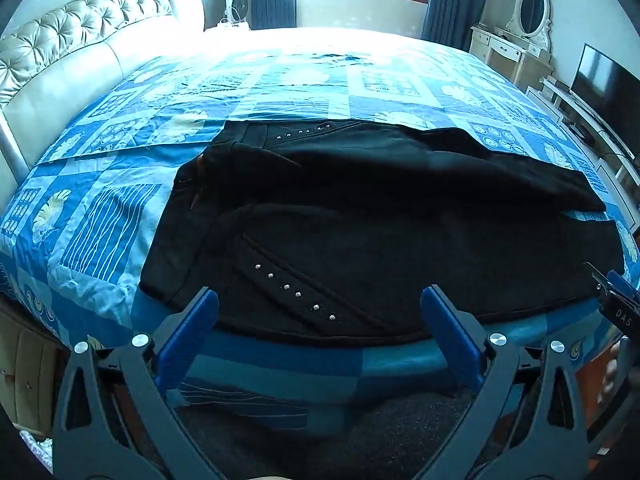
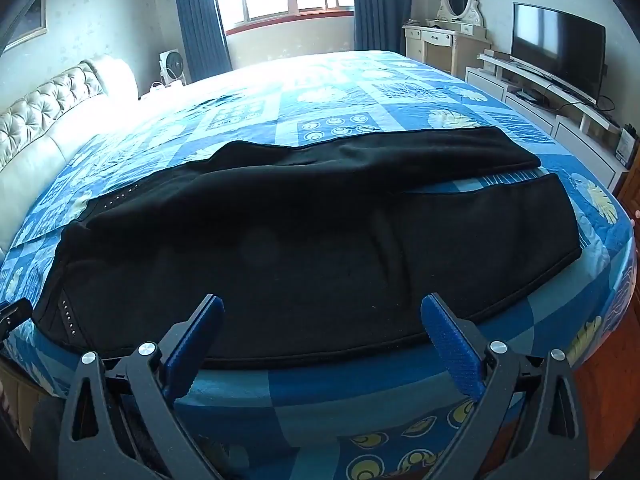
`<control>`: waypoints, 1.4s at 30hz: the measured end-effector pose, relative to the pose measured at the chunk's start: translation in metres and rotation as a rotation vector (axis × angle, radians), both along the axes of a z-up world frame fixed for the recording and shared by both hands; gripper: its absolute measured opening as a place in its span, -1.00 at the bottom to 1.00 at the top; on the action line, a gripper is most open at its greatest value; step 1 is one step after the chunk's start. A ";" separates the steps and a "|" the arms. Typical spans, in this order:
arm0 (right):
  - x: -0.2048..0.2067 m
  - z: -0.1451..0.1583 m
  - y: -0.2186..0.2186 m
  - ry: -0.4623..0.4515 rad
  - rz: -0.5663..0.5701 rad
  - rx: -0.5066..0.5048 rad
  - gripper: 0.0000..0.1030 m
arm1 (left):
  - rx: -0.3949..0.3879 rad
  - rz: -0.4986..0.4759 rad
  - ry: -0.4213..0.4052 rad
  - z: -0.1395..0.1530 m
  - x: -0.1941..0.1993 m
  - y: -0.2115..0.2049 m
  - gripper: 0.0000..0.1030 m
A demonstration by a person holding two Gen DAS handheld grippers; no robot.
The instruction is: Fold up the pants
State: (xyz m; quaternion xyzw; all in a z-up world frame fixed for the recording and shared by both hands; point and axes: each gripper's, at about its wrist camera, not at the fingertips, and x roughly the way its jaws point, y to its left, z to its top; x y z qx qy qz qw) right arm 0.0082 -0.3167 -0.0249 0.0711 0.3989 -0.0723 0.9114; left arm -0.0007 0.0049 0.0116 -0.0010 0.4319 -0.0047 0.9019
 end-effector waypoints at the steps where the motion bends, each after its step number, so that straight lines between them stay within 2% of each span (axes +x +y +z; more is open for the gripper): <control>1: 0.000 0.000 0.000 0.002 0.003 0.000 0.91 | 0.001 0.001 -0.003 0.000 0.000 0.000 0.96; 42: 0.004 -0.014 -0.002 0.022 0.003 0.023 0.91 | 0.012 -0.020 -0.053 0.011 -0.009 -0.011 0.96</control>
